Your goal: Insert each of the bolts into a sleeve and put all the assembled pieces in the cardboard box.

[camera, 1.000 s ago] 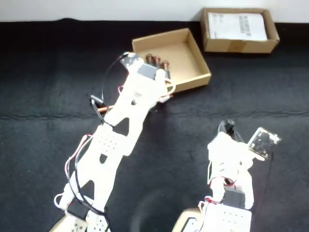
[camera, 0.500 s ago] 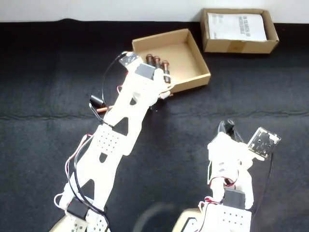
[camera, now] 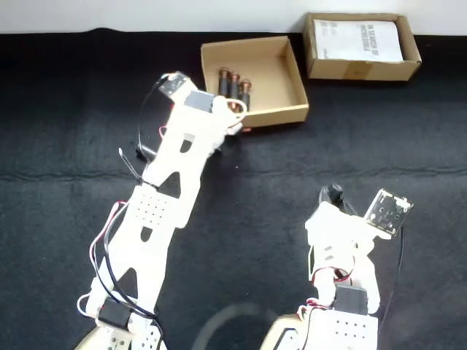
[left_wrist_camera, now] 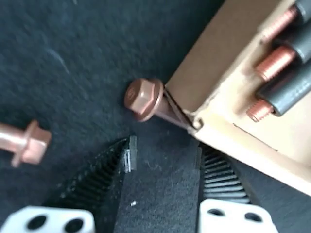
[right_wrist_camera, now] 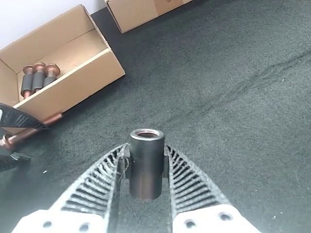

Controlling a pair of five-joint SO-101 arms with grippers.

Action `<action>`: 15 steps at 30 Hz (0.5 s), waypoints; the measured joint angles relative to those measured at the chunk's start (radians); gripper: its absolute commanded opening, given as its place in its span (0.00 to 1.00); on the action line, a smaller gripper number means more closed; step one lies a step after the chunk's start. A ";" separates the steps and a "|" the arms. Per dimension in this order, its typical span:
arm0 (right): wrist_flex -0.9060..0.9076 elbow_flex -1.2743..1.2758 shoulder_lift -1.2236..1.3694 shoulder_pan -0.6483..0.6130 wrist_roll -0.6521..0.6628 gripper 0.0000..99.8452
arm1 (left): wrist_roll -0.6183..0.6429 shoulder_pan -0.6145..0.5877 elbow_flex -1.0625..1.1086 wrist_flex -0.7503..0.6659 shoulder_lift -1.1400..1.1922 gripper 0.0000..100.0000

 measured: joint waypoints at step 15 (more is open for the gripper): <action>0.000 0.000 0.000 0.000 0.000 0.01 | 0.005 -0.026 -0.167 0.054 -0.002 0.22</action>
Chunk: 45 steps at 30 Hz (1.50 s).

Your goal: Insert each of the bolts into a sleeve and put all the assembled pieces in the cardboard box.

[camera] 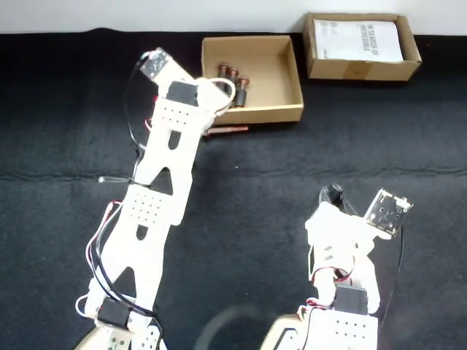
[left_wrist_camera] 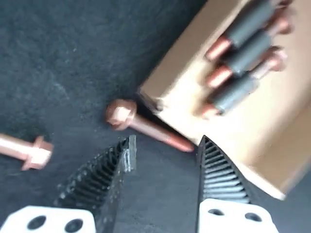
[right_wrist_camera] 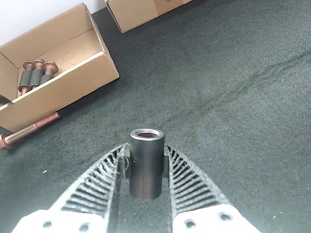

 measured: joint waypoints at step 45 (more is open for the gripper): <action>0.002 0.000 0.000 0.000 0.000 0.01 | -0.003 0.003 -0.075 -0.087 0.169 0.11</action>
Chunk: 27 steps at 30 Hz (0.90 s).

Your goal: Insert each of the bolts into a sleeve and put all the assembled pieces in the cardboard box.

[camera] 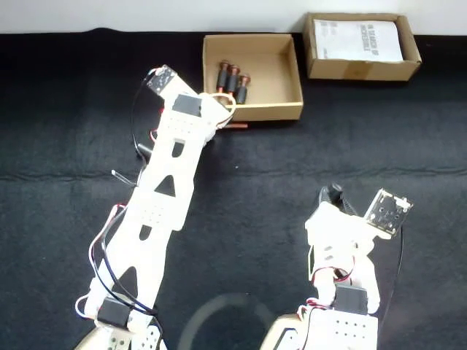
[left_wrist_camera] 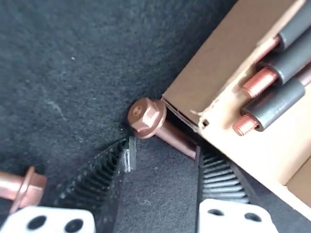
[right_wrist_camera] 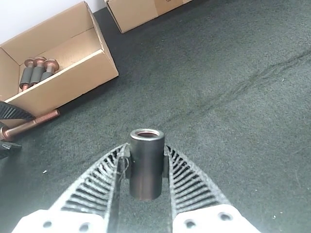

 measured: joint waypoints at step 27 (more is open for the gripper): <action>0.035 0.000 0.000 0.000 0.000 0.01 | -0.624 0.009 0.008 0.232 -0.021 0.01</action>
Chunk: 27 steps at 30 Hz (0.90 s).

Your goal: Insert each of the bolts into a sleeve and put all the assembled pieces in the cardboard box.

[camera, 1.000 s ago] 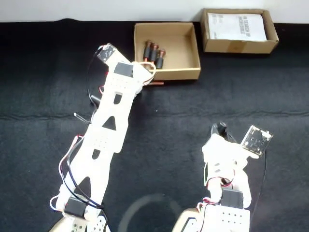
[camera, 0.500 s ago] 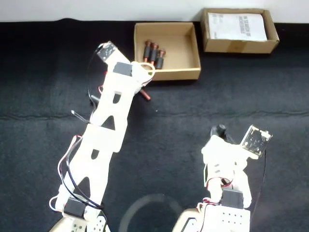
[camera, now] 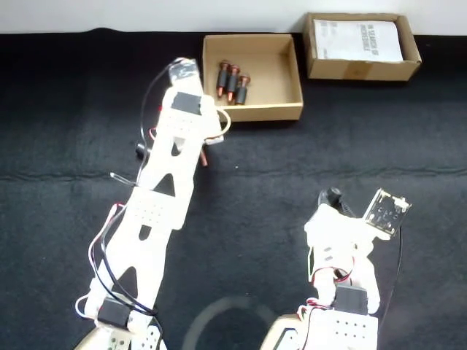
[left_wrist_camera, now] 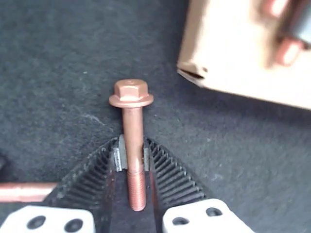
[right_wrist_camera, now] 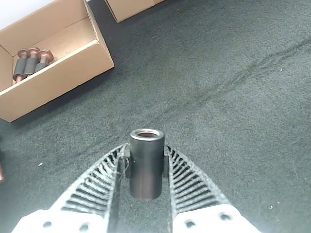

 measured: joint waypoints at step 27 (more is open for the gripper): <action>0.000 0.000 0.000 0.000 0.000 0.01 | -0.112 0.207 0.000 0.020 -0.002 0.23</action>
